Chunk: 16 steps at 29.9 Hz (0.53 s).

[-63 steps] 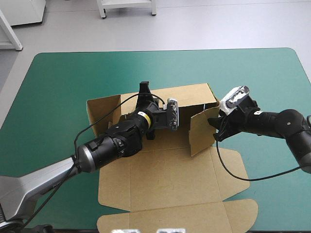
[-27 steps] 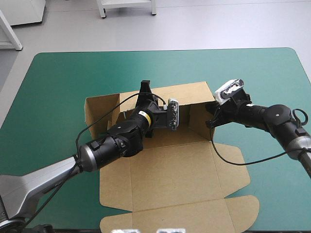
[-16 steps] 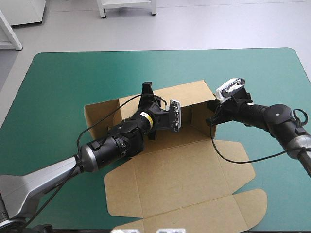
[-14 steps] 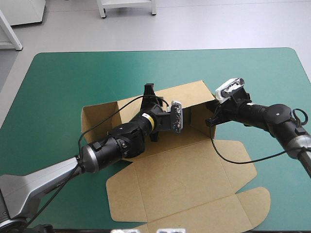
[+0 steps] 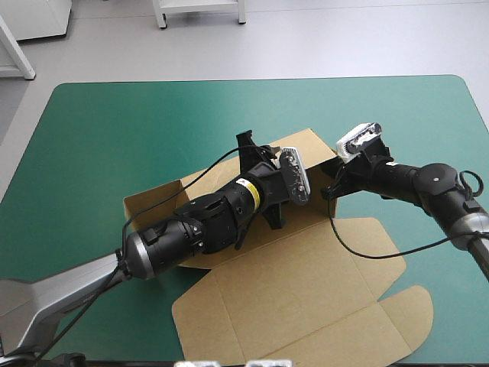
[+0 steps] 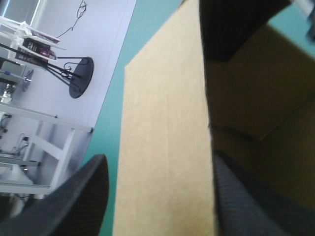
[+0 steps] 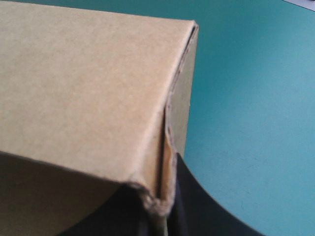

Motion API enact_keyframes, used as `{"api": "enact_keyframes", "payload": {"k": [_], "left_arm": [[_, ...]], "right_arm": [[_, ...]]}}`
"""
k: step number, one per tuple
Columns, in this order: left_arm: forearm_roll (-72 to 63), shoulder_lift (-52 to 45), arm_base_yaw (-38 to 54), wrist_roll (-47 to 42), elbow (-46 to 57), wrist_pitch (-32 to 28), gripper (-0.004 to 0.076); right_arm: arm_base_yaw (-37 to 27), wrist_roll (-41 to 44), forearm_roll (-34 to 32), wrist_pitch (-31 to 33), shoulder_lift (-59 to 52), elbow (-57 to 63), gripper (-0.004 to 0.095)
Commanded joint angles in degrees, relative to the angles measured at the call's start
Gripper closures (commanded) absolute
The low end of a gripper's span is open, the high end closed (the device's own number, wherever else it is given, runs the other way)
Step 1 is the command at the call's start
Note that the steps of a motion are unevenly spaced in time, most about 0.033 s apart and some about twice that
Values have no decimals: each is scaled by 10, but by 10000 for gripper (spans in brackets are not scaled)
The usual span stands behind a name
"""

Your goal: Fold the box

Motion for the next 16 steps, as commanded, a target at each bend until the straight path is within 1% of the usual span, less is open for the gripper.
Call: {"api": "enact_keyframes", "payload": {"k": [1,5,6,9,12,16], "left_arm": [[-69,-28,-22,-4,-43,0,287],[-223,-29,-29,41,-85,19,287],[-247,-29,-25,52,-101,24,287],[-260,-29,4,54,-150,38,287],[-270,-29,66,54,-199,63,287],[-315,-29,192,54,-237,95,290]], "right_arm": [[2,3,26,17,-20,-19,925],[2,10,26,12,-20,-19,925],[2,11,26,10,-20,-19,925],[2,26,11,8,-20,-19,925],[2,36,1,8,-20,-19,925],[2,46,1,3,-20,-19,925]]}}
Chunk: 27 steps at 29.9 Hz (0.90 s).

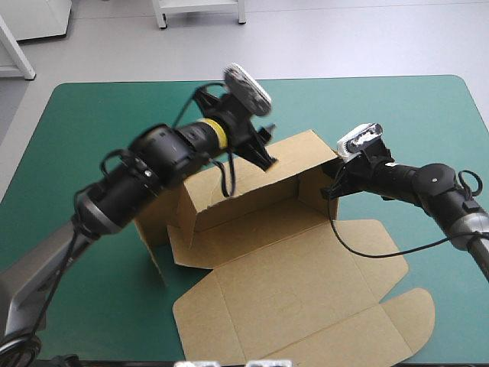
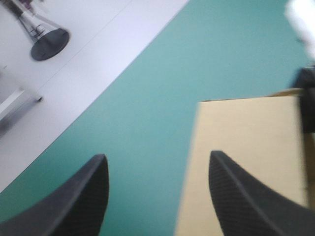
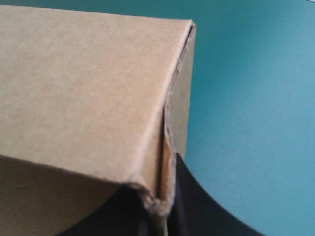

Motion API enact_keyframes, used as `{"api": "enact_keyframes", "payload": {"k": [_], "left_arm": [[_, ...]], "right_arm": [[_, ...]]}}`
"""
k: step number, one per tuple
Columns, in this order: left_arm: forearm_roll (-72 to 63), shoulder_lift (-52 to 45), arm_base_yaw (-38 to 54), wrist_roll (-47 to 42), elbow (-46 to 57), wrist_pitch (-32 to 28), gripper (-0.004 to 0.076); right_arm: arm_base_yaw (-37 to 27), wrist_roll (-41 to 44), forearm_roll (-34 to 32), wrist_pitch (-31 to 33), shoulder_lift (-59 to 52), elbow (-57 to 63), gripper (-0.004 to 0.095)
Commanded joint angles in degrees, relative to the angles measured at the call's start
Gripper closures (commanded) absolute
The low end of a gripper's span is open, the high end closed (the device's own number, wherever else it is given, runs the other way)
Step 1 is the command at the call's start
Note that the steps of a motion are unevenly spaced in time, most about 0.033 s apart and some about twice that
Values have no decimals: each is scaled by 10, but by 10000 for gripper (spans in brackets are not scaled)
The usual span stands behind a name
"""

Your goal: Fold the box

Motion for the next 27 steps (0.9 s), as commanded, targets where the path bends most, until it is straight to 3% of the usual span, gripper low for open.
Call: {"api": "enact_keyframes", "payload": {"k": [1,6,10,14,22,27], "left_arm": [[-39,-28,109,0,-43,5,290],[-132,-24,287,15,-44,67,300],[-165,-24,414,12,-21,80,300],[-162,-24,505,8,23,85,301],[-163,-24,556,-15,113,71,301],[-171,-24,556,-14,122,63,301]], "right_arm": [[0,13,21,10,-20,-19,925],[0,34,21,2,-20,-19,925],[0,60,13,-3,-20,-29,925],[0,119,-43,-3,-20,-57,925],[-1,272,-173,7,-10,-123,925],[-1,392,-259,65,31,-201,925]]}}
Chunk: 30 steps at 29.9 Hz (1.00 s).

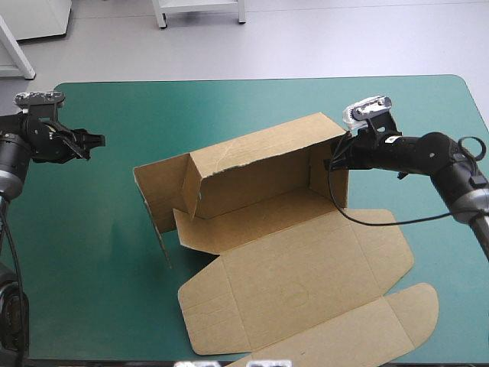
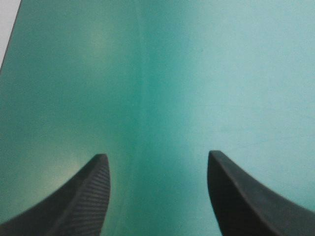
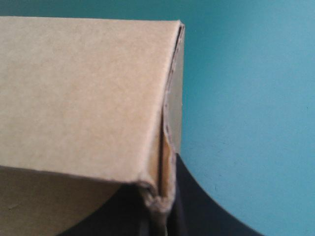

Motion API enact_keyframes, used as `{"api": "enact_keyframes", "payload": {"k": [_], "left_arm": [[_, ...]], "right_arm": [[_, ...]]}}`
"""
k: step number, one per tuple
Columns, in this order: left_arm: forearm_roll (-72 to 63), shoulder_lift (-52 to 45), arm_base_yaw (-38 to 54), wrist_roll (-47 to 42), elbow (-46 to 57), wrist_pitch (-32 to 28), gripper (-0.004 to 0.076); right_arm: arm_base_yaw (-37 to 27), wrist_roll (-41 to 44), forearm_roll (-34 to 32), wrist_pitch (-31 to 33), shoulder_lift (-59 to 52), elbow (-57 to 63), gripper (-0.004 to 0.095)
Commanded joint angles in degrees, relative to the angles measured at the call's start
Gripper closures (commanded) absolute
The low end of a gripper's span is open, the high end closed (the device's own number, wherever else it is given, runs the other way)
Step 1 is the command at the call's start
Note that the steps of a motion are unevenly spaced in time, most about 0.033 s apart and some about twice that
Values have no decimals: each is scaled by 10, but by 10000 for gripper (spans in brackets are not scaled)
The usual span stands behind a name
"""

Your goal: Fold the box

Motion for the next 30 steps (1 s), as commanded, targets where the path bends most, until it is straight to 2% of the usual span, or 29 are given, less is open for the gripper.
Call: {"api": "enact_keyframes", "payload": {"k": [1,4,7,12,16,23,25,27,30], "left_arm": [[-8,-25,0,2,-14,-37,301],[-8,-25,0,4,-14,-28,301],[-8,-25,0,6,-14,-15,301],[-19,-25,0,23,-14,-8,301],[-35,-25,0,23,-14,3,301],[-47,-25,-3,36,-14,12,301],[-49,-25,-3,38,-14,12,300],[-49,-25,-3,38,-14,13,301],[-49,-25,-3,41,-14,17,301]], "right_arm": [[-1,107,-49,35,19,-87,925],[-1,187,-116,118,78,-174,925],[-1,219,-144,197,143,-266,925],[-1,252,-155,271,238,-417,925],[0,280,-200,337,304,-519,924],[0,296,-233,320,365,-559,918],[0,296,-237,323,381,-559,887],[0,294,-242,323,395,-559,824],[0,290,-240,301,403,-559,629]]}}
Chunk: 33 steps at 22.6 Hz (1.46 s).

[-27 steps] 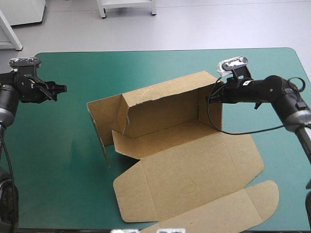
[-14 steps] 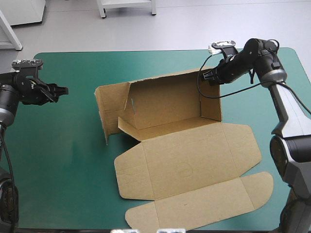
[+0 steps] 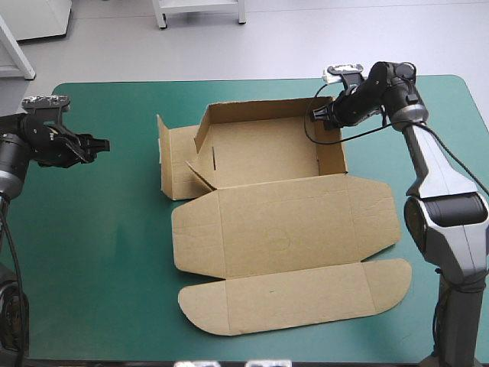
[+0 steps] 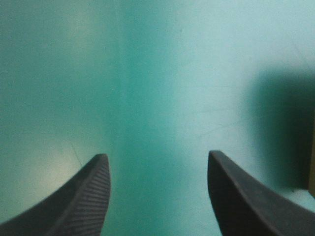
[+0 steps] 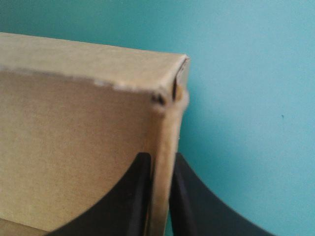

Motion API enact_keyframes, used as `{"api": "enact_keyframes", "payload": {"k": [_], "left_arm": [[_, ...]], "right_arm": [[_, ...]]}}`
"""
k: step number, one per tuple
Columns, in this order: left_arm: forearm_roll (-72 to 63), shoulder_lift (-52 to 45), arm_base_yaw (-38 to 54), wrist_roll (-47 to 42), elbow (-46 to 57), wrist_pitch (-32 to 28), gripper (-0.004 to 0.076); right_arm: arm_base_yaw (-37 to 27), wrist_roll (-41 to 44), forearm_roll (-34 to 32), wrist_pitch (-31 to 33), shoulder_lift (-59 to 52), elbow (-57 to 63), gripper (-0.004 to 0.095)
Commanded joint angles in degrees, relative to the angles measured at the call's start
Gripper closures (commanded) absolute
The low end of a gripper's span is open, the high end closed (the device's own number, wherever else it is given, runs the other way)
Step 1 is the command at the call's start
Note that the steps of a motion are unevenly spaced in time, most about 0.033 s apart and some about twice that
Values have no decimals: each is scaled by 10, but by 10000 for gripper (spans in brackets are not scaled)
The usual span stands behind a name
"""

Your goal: Fold the box

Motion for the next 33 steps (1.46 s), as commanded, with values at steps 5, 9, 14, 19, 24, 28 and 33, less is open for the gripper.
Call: {"api": "enact_keyframes", "payload": {"k": [5,9,14,19,24,28,33], "left_arm": [[-9,-25,-4,11,-14,-12,301],[-9,-25,-4,12,-14,-5,301],[-9,-25,-4,13,-14,-6,301],[-9,-25,-4,13,-13,-6,300],[-9,-25,-4,13,-13,-7,301],[-14,-25,-4,13,-12,-7,301],[-46,-25,-4,31,-12,-7,301]], "right_arm": [[-1,-11,4,-38,-16,-9,280],[-1,-11,-7,8,-29,-22,273],[-1,16,-78,51,-131,-12,321],[36,56,-159,51,-245,88,331],[100,131,-224,9,-237,133,308],[99,150,-228,-36,-208,132,190],[92,154,-231,-52,-164,130,167]]}}
